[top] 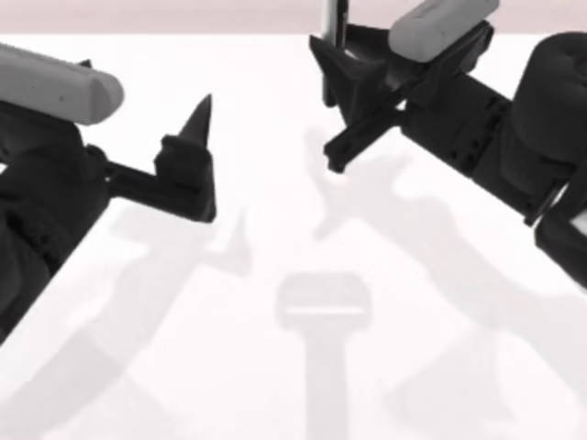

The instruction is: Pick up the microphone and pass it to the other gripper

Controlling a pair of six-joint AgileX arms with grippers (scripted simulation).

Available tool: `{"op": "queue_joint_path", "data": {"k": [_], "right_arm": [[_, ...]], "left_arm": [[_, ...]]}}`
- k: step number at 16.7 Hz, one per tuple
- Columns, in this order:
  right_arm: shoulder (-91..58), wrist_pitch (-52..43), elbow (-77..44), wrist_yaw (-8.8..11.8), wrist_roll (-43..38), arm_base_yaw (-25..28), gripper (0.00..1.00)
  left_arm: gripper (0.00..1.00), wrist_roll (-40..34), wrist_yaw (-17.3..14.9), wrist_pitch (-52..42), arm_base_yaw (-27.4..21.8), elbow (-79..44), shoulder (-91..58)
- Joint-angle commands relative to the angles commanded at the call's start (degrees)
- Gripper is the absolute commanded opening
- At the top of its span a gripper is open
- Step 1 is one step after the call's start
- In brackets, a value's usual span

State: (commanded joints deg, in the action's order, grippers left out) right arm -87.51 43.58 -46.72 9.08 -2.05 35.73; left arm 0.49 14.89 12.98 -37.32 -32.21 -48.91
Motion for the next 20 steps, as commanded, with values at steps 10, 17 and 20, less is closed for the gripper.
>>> {"op": "queue_joint_path", "data": {"k": [10,17,20], "right_arm": [[0.0,0.0,0.0,0.0,0.0,0.0,0.00],[0.0,0.0,0.0,0.0,0.0,0.0,0.00],[0.0,0.0,0.0,0.0,0.0,0.0,0.00]], "left_arm": [[1.00,0.2,4.8,4.9,-12.0,-11.1,-14.5],[1.00,0.4,2.3,8.0,-9.7,-17.8,-24.1],[1.00,0.4,0.1,10.7,-7.7,-23.4,-32.9]]}}
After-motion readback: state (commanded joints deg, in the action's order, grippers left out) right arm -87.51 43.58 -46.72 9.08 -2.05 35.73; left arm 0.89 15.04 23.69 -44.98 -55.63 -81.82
